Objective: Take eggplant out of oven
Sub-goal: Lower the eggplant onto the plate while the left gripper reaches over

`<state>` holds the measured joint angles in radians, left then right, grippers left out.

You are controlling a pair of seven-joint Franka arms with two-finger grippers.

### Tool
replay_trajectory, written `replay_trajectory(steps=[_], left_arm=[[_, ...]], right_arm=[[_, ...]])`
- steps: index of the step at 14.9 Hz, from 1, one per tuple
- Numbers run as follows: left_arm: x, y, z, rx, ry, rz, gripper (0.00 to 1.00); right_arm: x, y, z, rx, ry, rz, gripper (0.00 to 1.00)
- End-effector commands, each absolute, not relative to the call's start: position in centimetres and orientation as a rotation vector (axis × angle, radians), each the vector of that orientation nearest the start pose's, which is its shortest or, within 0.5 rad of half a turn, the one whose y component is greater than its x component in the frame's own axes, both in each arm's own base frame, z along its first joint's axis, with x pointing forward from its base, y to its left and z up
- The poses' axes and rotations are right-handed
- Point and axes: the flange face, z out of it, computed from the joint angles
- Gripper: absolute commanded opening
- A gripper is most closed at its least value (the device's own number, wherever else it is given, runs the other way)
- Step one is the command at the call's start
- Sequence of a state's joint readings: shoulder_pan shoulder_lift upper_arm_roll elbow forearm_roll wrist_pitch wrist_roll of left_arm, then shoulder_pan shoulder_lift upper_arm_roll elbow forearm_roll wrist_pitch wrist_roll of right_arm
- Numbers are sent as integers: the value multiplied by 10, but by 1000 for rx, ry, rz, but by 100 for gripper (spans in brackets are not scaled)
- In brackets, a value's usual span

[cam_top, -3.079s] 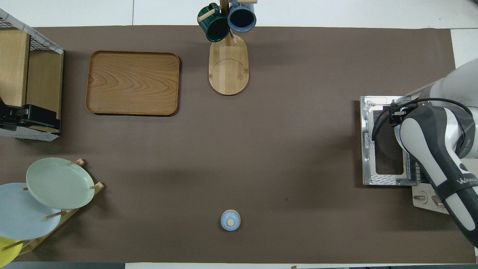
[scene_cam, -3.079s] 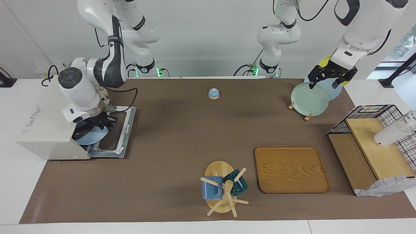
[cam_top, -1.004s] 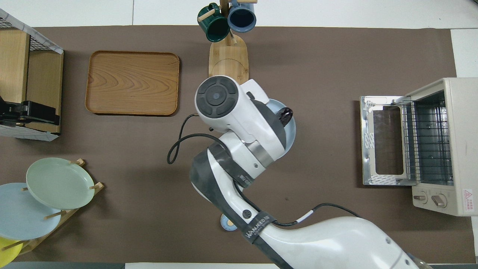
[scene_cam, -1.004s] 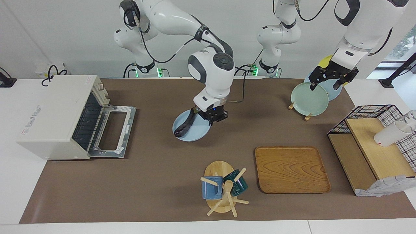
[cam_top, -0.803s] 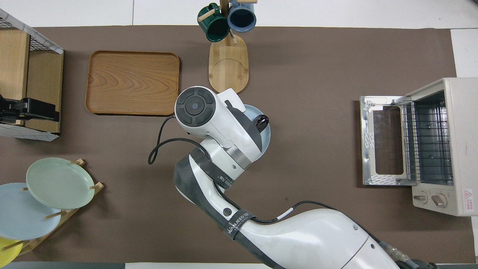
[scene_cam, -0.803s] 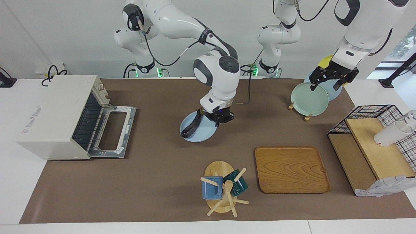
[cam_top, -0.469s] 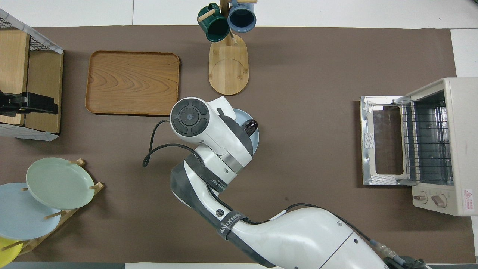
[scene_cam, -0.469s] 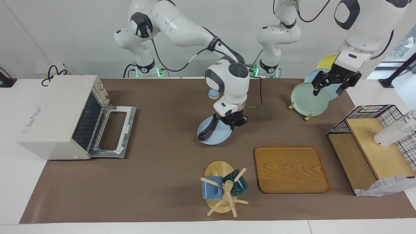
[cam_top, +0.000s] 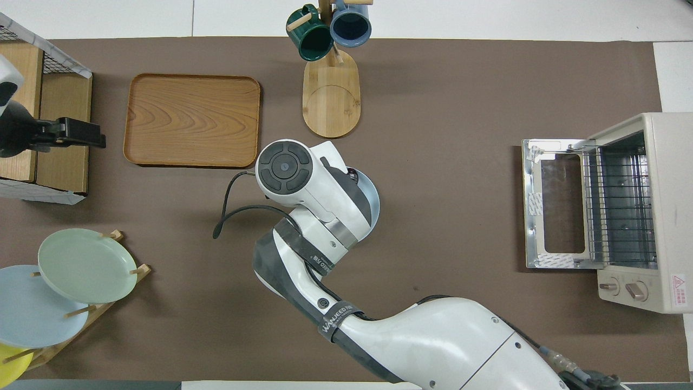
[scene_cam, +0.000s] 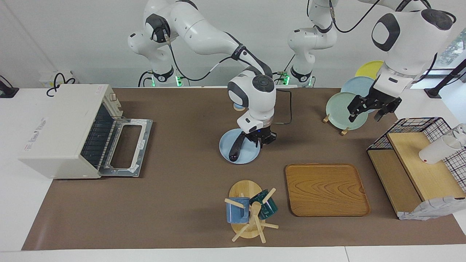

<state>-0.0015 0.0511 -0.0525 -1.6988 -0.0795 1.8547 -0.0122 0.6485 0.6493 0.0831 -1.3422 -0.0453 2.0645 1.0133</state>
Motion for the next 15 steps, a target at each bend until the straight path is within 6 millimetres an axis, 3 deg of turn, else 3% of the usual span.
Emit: replay_trajectory(steps=[1,3,5,6,8,9,12,15], left_arm=[[613,-49,520,-3300,12,-173,100],[621,-84,496,-3341,64,-153,100],[620,-118,479,-3364,138,-107,100],[616,-142,474,-3372,197,-85,100],[604,-178,461,-3421,240,-55,100],[595,-200,453,-3420,292,-48,100],[552,-275,428,-3392,483,-53,100],[515,-327,406,-3362,623,-37,100]], right_arm=[[574,440,395,-3109,311,-18,34],[591,388,430,-3141,294,5,25],[607,337,444,-3170,307,50,8],[615,301,438,-3200,290,84,0],[622,232,428,-3223,169,149,0],[620,212,421,-3230,147,177,0],[605,172,386,-3273,163,163,0],[583,133,343,-3314,132,97,0]])
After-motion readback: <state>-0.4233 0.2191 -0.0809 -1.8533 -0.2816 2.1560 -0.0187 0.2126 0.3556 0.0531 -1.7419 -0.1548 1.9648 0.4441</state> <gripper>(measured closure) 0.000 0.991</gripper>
